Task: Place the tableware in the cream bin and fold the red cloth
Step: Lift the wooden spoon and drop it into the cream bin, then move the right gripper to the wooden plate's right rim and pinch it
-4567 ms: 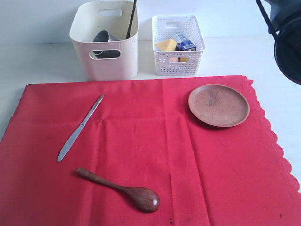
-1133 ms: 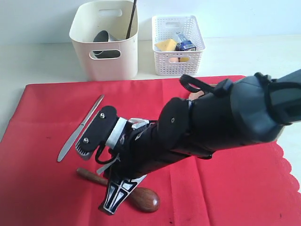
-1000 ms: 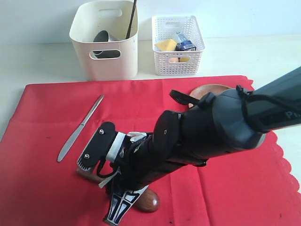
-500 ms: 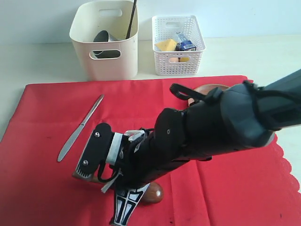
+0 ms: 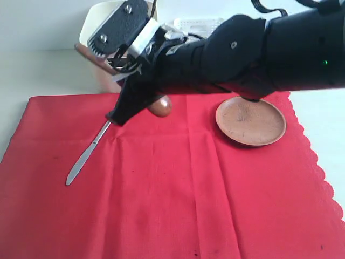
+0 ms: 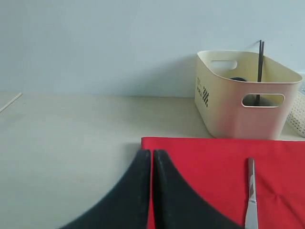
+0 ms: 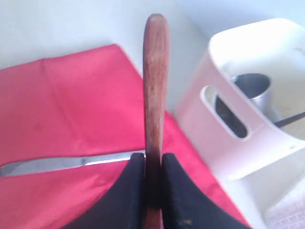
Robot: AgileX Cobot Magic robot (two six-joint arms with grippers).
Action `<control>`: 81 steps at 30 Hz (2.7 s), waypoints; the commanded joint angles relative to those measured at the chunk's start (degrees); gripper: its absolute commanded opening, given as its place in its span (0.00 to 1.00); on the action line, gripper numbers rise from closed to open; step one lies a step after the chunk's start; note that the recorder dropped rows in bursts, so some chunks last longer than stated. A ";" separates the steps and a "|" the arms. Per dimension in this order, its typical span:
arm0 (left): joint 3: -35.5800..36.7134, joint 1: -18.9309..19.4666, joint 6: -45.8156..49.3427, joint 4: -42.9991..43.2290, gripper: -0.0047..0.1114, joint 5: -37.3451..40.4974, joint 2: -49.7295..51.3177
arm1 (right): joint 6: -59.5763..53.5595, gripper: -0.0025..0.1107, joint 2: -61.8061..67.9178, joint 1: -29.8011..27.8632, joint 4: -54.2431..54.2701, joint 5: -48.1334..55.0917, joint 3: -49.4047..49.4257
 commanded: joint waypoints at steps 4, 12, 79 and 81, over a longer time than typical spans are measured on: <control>-0.03 0.16 -0.06 -0.36 0.07 -0.02 -0.38 | 0.45 0.02 7.76 -4.93 -0.05 -7.57 -10.34; -0.03 0.16 -0.06 -0.36 0.07 -0.02 -0.38 | 2.11 0.02 31.55 -7.27 0.70 -16.87 -46.96; -0.03 0.16 -0.06 -0.36 0.07 -0.02 -0.38 | -47.72 0.02 -7.57 -25.49 51.91 10.22 11.16; -0.03 0.16 -0.06 -0.36 0.07 -0.02 -0.38 | -38.82 0.02 -6.32 -27.92 43.56 24.54 12.38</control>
